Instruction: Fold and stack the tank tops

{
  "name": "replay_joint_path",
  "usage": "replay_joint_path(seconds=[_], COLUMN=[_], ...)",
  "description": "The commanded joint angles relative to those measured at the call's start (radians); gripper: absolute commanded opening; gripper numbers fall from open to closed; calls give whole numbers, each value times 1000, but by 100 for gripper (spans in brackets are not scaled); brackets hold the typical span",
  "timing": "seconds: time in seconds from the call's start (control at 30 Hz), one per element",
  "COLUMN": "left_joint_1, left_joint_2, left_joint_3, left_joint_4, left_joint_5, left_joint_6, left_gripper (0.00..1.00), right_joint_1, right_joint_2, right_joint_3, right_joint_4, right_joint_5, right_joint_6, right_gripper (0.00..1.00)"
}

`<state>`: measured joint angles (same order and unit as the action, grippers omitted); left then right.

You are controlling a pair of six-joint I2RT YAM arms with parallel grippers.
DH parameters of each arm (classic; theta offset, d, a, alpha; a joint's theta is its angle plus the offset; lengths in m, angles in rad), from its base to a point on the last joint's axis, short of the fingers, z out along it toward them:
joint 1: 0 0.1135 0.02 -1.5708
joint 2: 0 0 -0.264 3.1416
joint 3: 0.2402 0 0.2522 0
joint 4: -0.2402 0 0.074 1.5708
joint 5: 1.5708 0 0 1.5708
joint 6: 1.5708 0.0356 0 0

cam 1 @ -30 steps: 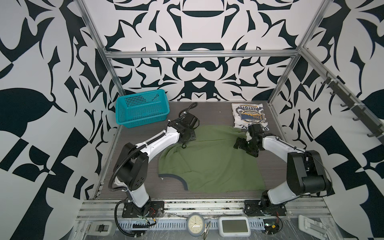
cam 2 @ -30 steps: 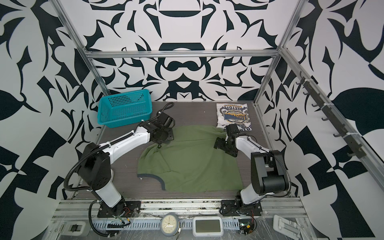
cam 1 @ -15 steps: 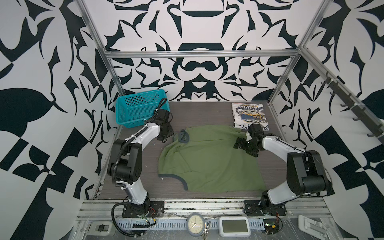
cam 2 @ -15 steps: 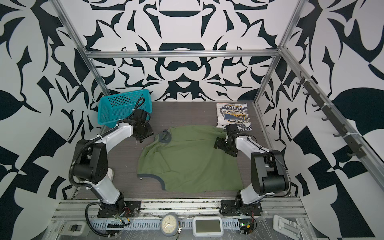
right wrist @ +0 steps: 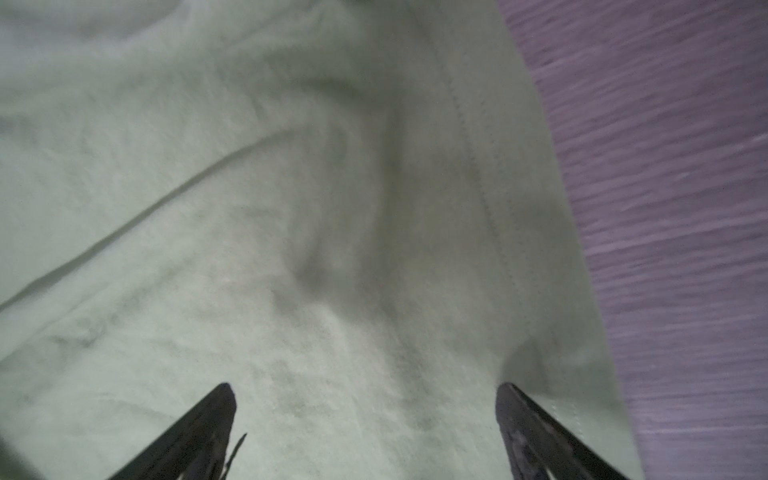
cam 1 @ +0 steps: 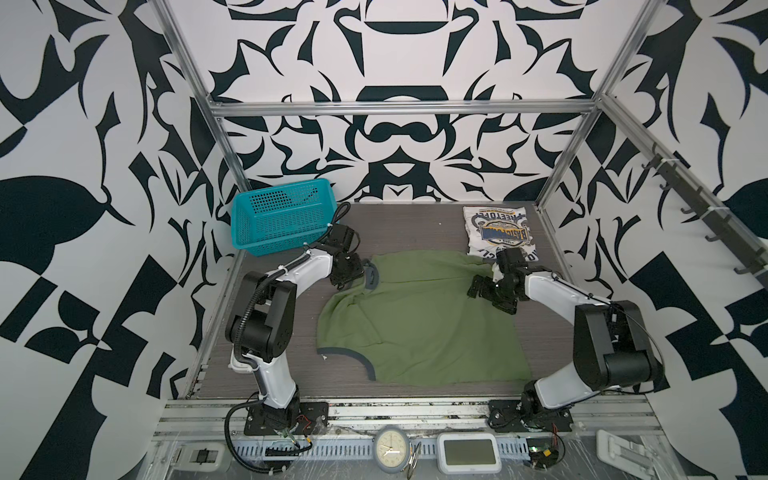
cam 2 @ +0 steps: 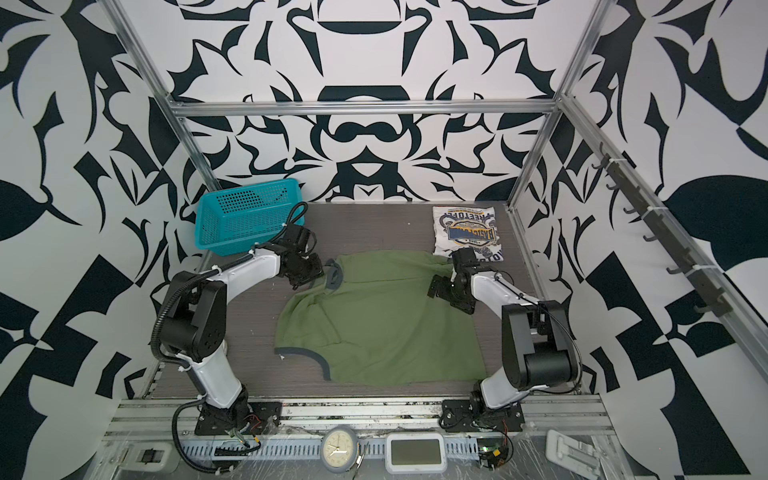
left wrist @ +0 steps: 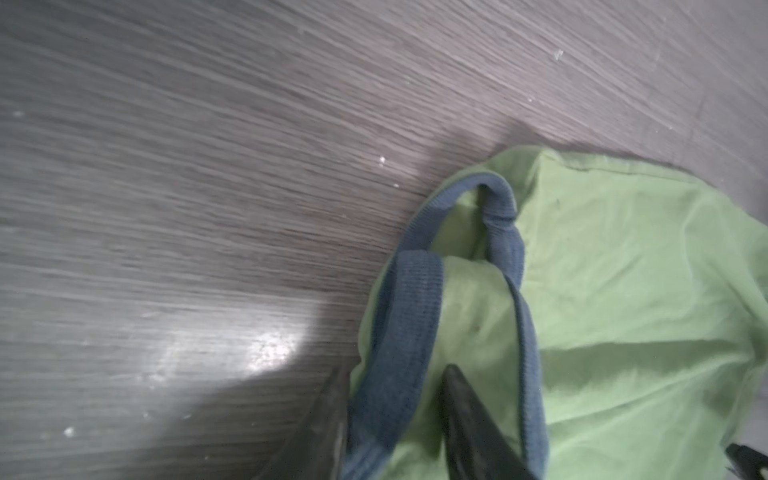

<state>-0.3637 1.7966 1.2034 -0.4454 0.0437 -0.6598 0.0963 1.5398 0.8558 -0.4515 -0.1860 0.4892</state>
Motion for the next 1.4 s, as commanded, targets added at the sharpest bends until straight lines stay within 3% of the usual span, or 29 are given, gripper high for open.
replay_joint_path(seconds=[0.0, 0.23, 0.53, 0.77, 1.17, 1.37], left_joint_1=[-15, -38, -38, 116, 291, 385], left_joint_2=[4, -18, -223, -319, -208, -234], left_joint_3=[8, 22, -26, -95, -83, -182], left_joint_4=[-8, -39, -91, -129, -99, -60], left_joint_5=[-7, -66, -366, -425, -421, -450], left_joint_6=[-2, -9, -104, -263, -299, -344], left_gripper=[34, 17, 5, 5, 6, 6], right_joint_1=[6, 6, 5, 6, 7, 7], right_joint_2=[-4, -6, 12, 27, 58, 90], right_joint_3=[28, 29, 25, 30, 64, 78], right_joint_4=[-9, -10, -9, -19, -76, -101], right_joint_5=[17, 17, 18, 23, 97, 158], right_joint_6=[-15, -15, -12, -11, -16, -7], right_gripper=[100, 99, 99, 100, 100, 100])
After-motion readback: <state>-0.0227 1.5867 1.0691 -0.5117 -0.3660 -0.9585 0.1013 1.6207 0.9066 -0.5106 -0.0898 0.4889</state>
